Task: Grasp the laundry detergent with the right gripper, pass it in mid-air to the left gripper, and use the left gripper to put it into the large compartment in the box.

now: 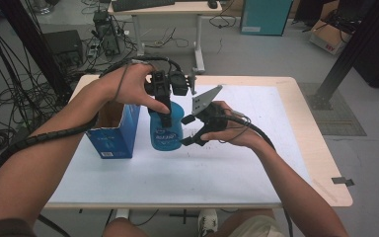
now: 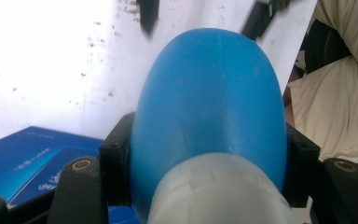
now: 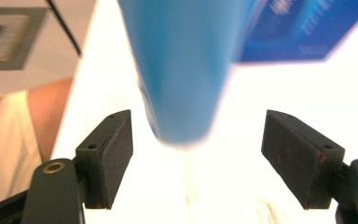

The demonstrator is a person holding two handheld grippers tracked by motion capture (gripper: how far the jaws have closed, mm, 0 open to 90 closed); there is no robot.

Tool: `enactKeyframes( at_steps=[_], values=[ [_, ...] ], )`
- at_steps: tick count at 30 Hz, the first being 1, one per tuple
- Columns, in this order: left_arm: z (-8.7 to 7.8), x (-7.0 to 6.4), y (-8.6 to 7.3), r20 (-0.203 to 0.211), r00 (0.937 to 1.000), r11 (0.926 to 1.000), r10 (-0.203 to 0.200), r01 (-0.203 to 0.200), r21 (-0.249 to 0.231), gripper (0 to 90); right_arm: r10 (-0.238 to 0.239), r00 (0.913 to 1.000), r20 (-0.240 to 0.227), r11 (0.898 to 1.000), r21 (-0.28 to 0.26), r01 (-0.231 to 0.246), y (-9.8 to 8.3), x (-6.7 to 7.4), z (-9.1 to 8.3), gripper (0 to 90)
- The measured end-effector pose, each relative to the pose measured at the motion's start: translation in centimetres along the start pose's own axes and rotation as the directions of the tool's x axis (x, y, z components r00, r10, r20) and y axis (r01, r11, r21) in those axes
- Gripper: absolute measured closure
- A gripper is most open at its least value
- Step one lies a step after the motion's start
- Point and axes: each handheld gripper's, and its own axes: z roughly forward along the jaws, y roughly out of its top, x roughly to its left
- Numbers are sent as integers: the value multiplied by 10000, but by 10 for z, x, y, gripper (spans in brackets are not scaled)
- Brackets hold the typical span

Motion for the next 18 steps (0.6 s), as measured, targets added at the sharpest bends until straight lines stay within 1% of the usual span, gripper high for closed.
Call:
enactKeyframes(
  at_steps=[1, 2, 3, 4, 5, 6, 7, 8, 9, 10, 11, 12, 13, 14, 16, 18],
  values=[
    [-2, 0, -1, -41, 10000, 10000, -69, 69, 25, 371, 235, 9997, -98, 9993, 301, -232, -4, -1, -4, 268],
    [-4, 1, -2, -78, 9999, 9999, -141, 141, 31, 371, 191, 9997, 163, 9976, 665, -201, -7, -3, -9, 184],
    [-5, 1, -3, -176, 9996, 9998, -208, 208, -5, 371, 212, 9974, 682, 9943, 1032, -282, -10, -4, -13, 205],
    [-8, 2, -4, -90, 9994, 9995, -327, 328, 21, 371, 272, 9960, 855, 9900, 1356, -387, -13, -3, -17, 204],
    [-11, 3, -5, -136, 9990, 9991, -423, 423, -4, 371, 213, 9950, 980, 9830, 1796, -387, -16, -3, -21, 189],
    [-13, 3, -6, -109, 9985, 9986, -532, 532, -10, 371, 630, 9915, 1142, 9705, 2246, -876, -21, -4, -26, 200],
    [-16, 4, -7, -65, 9979, 9980, -638, 638, -8, 371, 1566, 9808, 1164, 9542, 2385, -1807, -21, 0, -31, 195],
    [-19, 5, -8, -26, 9966, 9966, -821, 821, -15, 371, 1954, 9732, 1216, 9444, 2441, -2201, -24, 0, -35, 181],
    [-21, 6, -9, 44, 9956, 9956, -936, 936, 25, 371, 2258, 9659, 1271, 9376, 2410, -2509, -29, -1, -42, 164],
    [-22, 7, -10, -25, 9949, 9949, -1011, 1011, 10, 371, 2347, 9612, 1450, 9341, 2400, -2643, -33, -3, -46, 156],
    [-25, 8, -11, -11, 9935, 9934, -1141, 1141, 79, 371, 2335, 9602, 1535, 9321, 2457, -2660, -36, -5, -51, 147],
    [-27, 9, -12, -56, 9929, 9928, -1191, 1192, 109, 371, 2811, 9443, 1711, 9222, 2243, -3151, -40, -5, -56, 129],
    [-29, 10, -13, -101, 9913, 9912, -1316, 1317, 136, 371, 2847, 9419, 1783, 9185, 2305, -3213, -42, -7, -60, 116],
    [-31, 11, -13, -160, 9903, 9903, -1378, 1381, 162, 371, 2999, 9323, 2023, 9138, 2197, -3416, -46, -9, -66, 98],
    [-36, 13, -16, -135, 9875, 9874, -1572, 1575, 179, 371, 3267, 9203, 2152, 9071, 2022, -3693, -50, -11, -77, 96],
    [-40, 15, -18, -118, 9838, 9836, -1789, 1791, 198, 371, 3421, 9154, 2120, 9037, 1928, -3823, -52, -14, -84, 91]
  ],
)
